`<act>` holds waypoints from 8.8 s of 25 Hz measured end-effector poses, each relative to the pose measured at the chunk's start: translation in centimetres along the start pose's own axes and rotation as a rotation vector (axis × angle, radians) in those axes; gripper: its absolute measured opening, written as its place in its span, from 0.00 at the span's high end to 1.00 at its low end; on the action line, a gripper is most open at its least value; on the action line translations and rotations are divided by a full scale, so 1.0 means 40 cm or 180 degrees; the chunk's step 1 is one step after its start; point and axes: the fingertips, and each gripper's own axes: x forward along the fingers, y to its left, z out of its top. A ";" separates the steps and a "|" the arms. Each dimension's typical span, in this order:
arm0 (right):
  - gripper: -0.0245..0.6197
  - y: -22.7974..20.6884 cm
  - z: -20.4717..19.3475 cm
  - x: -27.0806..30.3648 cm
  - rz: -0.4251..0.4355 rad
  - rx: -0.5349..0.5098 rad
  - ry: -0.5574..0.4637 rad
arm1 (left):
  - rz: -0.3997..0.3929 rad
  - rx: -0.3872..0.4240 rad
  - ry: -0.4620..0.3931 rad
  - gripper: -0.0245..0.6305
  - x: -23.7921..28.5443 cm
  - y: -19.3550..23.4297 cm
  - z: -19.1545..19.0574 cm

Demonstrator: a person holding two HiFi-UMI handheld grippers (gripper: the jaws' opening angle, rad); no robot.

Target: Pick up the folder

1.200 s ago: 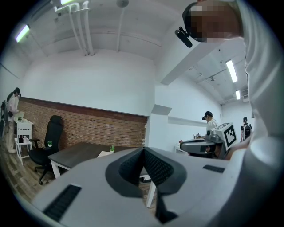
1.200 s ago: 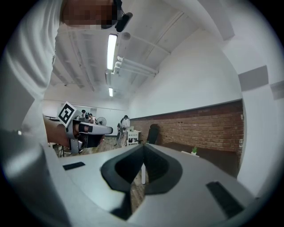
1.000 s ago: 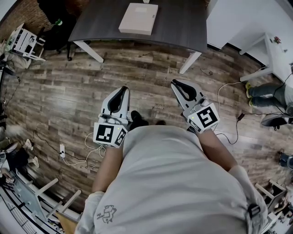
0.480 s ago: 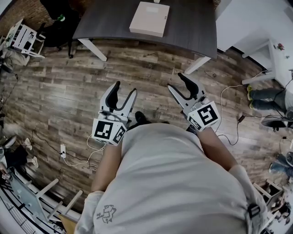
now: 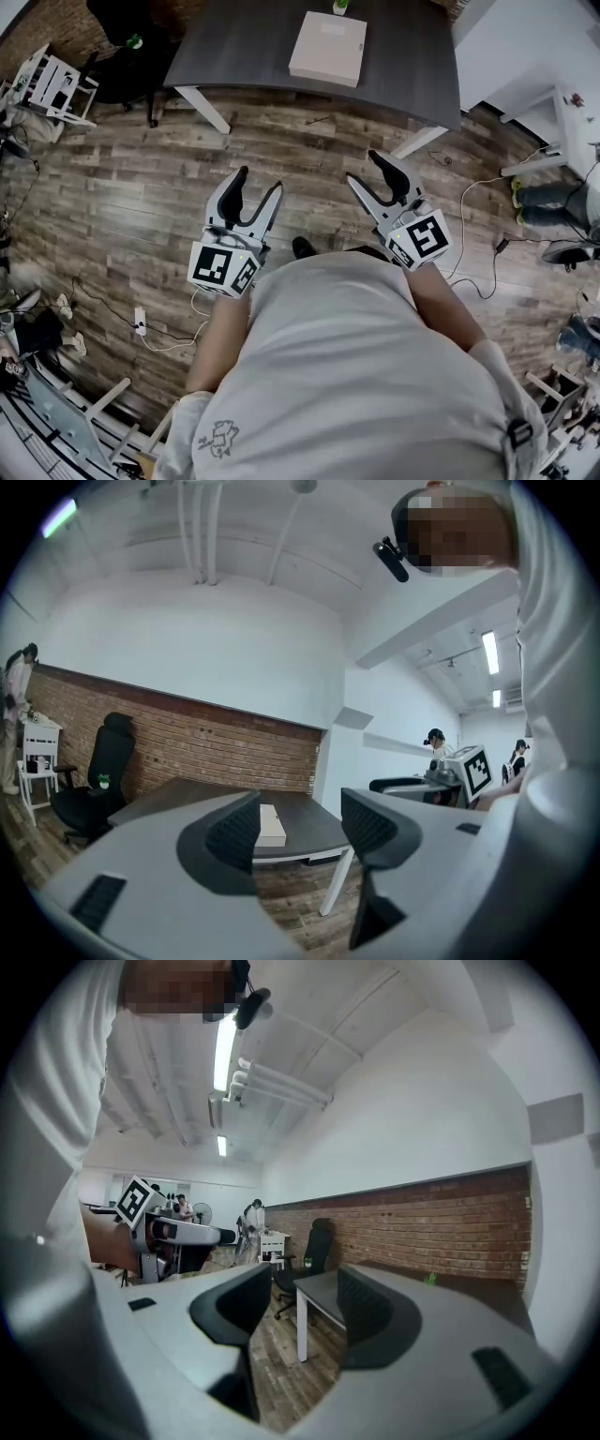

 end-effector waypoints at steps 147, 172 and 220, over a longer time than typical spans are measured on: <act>0.51 -1.101 -0.818 0.734 -0.1006 0.2499 0.2346 | -0.0972 -0.0979 0.2860 0.52 1.374 0.737 -0.594; 0.57 -1.076 -0.892 0.755 -0.1022 0.2728 0.2500 | -0.0761 -0.0988 0.3273 0.60 1.373 0.751 -0.704; 0.60 -0.989 -0.732 0.596 -0.0930 0.2214 0.2092 | -0.0255 -0.0377 0.2728 0.61 1.227 0.584 -0.539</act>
